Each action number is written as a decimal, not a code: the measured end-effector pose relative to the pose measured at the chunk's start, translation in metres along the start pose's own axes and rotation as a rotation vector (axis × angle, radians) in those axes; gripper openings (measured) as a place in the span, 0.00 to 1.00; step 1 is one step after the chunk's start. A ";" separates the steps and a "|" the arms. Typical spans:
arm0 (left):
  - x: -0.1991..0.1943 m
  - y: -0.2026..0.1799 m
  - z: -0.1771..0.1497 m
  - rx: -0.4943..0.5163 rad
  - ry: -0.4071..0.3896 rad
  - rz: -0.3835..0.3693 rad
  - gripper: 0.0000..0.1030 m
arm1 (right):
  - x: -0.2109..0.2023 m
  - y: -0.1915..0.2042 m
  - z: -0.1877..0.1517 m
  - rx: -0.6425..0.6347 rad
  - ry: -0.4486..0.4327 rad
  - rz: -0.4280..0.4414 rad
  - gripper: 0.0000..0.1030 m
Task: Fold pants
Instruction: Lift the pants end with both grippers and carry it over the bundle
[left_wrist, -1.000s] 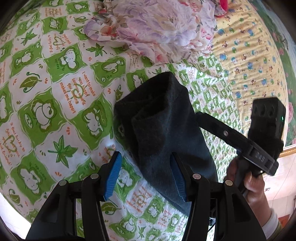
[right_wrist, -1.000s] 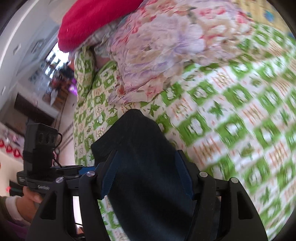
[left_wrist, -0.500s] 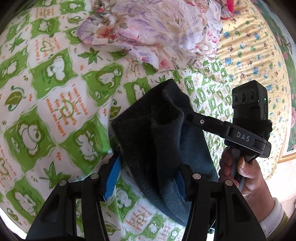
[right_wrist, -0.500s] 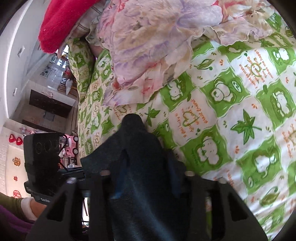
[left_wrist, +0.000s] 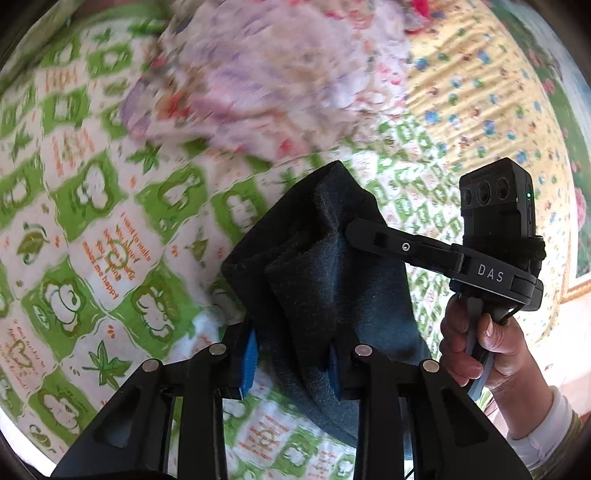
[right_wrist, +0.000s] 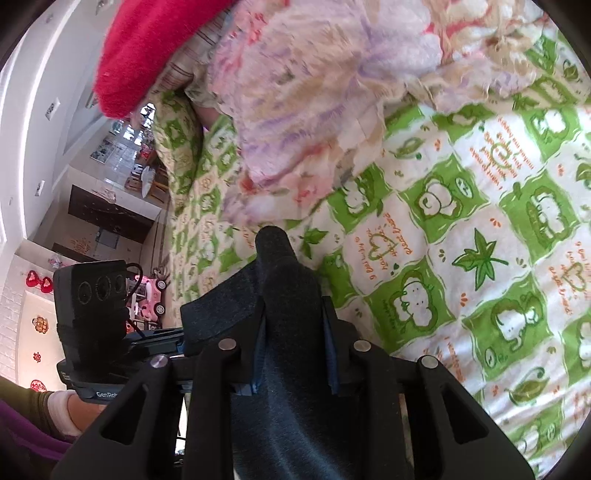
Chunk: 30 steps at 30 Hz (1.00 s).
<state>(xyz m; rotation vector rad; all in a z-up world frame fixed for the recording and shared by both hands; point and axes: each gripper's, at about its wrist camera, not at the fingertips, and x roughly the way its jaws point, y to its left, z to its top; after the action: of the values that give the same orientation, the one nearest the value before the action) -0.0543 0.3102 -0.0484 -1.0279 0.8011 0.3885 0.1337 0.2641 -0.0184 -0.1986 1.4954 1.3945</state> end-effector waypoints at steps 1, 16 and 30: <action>-0.004 -0.007 0.000 0.015 -0.009 -0.004 0.29 | -0.006 0.003 -0.001 -0.005 -0.012 0.004 0.27; -0.038 -0.103 -0.012 0.204 -0.058 -0.116 0.26 | -0.120 0.031 -0.048 -0.033 -0.230 0.021 0.26; -0.044 -0.179 -0.050 0.399 0.011 -0.246 0.25 | -0.202 0.032 -0.130 0.057 -0.424 -0.030 0.26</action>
<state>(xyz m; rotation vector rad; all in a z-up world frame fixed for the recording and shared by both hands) 0.0092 0.1833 0.0790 -0.7416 0.7156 0.0084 0.1311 0.0685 0.1239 0.1065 1.1719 1.2730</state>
